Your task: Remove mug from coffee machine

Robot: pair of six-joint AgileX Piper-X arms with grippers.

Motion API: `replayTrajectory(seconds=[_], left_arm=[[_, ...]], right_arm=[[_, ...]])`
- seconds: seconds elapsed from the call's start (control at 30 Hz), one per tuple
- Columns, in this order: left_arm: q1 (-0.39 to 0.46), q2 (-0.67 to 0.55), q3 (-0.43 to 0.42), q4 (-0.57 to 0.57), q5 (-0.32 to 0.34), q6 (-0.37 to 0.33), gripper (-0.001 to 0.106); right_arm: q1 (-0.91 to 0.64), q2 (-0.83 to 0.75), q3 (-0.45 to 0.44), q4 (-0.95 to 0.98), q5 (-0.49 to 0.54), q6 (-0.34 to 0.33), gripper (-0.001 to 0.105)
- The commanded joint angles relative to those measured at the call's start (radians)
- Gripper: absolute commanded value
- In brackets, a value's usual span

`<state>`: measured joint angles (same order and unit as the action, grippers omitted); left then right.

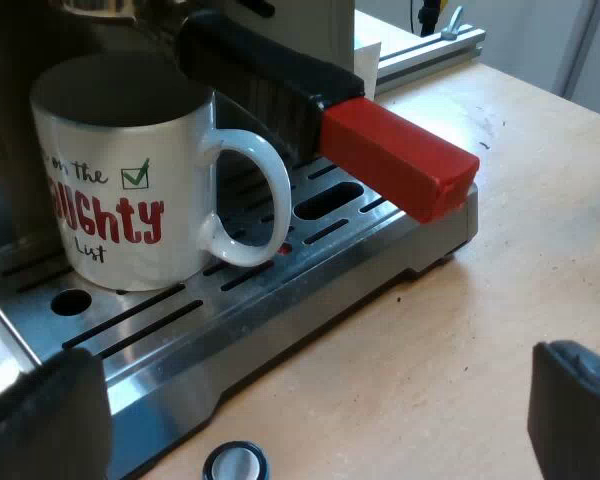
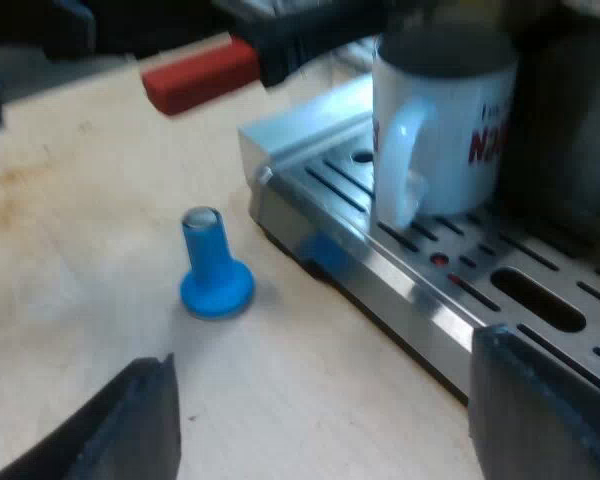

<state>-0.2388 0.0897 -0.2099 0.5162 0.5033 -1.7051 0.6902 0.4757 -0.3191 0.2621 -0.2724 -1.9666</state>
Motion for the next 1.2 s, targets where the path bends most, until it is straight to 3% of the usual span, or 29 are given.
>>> replayTrajectory(seconds=[0.03, 0.3, 0.37, 0.5, 0.73, 0.77, 0.9, 1.07, 1.2], left_arm=[[-0.003, -0.003, -0.002, -0.013, 0.009, 0.005, 0.086], [-0.003, -0.003, -0.002, -0.013, 0.009, 0.005, 0.086], [-0.003, -0.003, -0.002, -0.013, 0.009, 0.005, 0.086], [-0.003, -0.003, -0.002, -0.013, 0.009, 0.005, 0.086], [-0.003, -0.003, -0.002, -0.013, 0.009, 0.005, 0.086], [-0.003, -0.003, -0.002, -0.013, 0.009, 0.005, 0.086], [-0.003, -0.003, -0.002, -0.013, 0.009, 0.005, 0.086], [-0.003, -0.003, -0.002, -0.029, 0.009, 0.005, 0.086], [-0.003, -0.003, -0.002, -0.029, 0.009, 0.005, 0.086]], right_arm=[[0.039, 0.048, 0.000, -0.074, 0.058, -0.005, 0.063], [0.143, 0.237, 0.000, -0.262, 0.174, -0.005, 0.063], [0.181, 0.352, 0.000, -0.372, 0.250, 0.061, 0.063], [0.187, 0.476, 0.000, -0.507, 0.272, 0.149, 0.063], [0.187, 0.579, 0.000, -0.626, 0.287, 0.156, 0.063], [0.187, 0.673, 0.000, -0.744, 0.319, 0.176, 0.063], [0.187, 0.760, -0.003, -0.865, 0.322, 0.186, 0.063], [0.187, 0.849, -0.043, -0.902, 0.324, 0.214, 0.063], [0.187, 0.913, -0.090, -0.925, 0.417, 0.220, 0.063]])
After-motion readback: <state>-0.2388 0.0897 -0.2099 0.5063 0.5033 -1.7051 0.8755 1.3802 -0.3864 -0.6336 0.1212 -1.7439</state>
